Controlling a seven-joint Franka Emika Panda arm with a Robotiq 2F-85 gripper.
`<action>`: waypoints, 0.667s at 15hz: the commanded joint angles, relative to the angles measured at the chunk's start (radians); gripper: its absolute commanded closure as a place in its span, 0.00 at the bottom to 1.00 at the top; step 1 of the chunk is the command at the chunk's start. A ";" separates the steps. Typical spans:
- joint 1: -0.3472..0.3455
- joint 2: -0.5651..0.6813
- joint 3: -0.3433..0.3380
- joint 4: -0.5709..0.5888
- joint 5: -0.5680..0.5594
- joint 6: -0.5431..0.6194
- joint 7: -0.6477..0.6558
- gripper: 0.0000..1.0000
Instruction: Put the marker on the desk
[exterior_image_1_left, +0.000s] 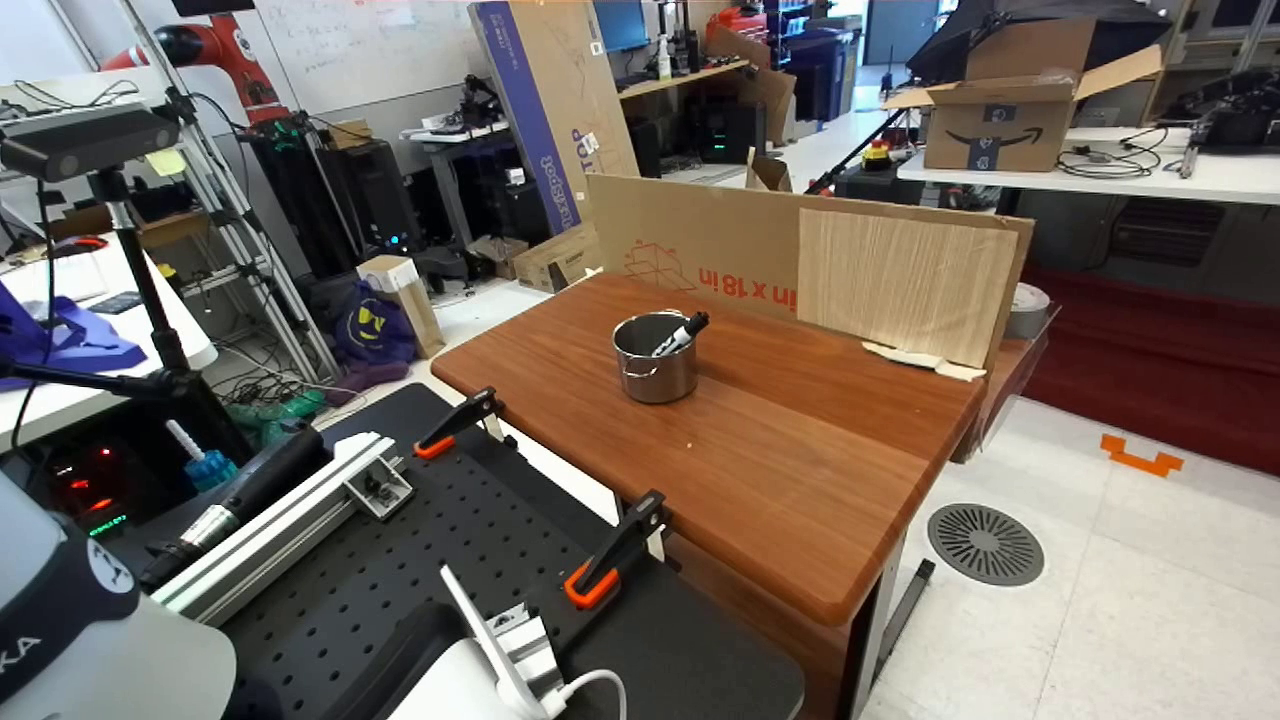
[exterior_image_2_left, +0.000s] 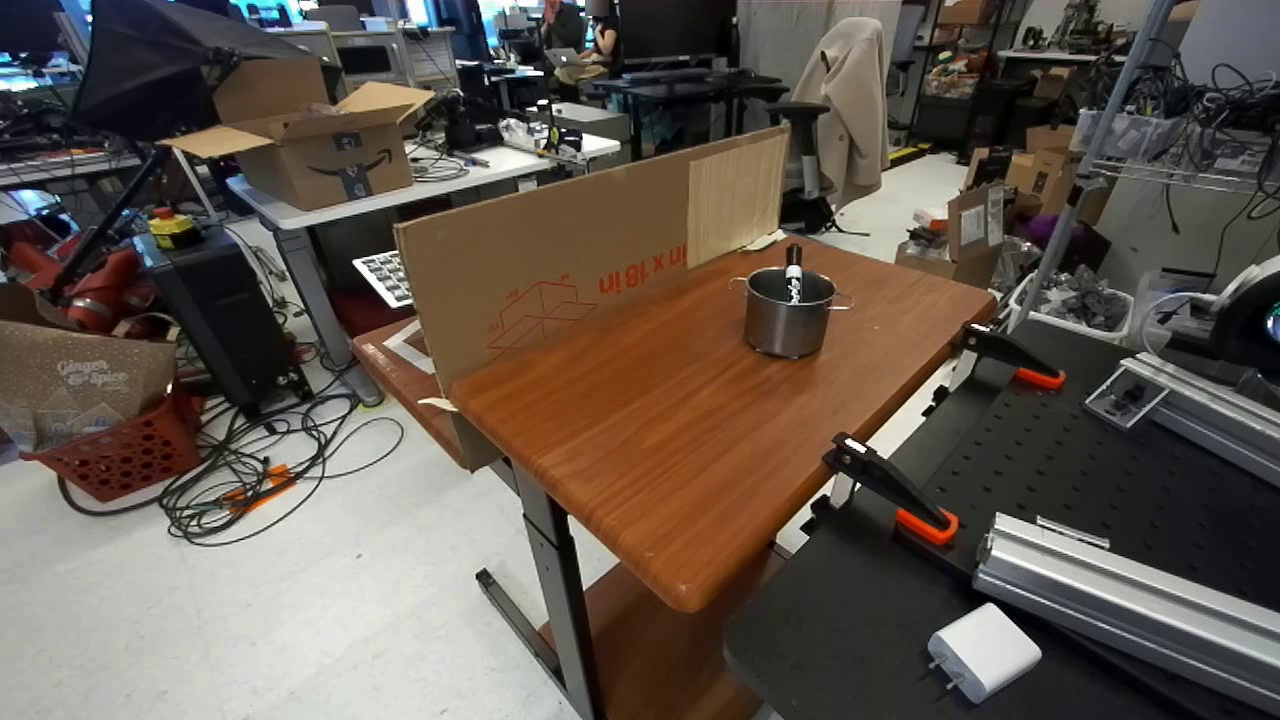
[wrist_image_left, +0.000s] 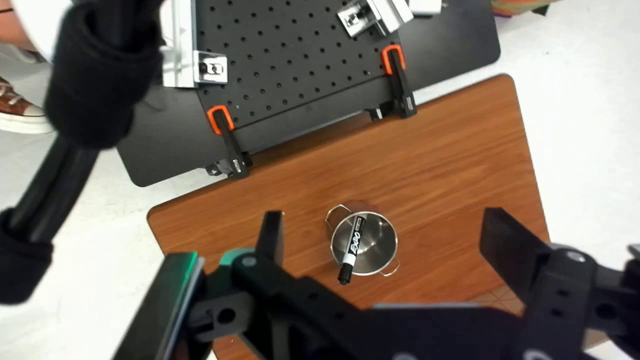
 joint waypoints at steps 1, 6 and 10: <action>-0.026 0.158 -0.014 0.056 0.130 0.115 0.076 0.00; -0.031 0.391 -0.012 0.122 0.265 0.332 0.184 0.00; -0.025 0.518 -0.004 0.148 0.314 0.493 0.253 0.00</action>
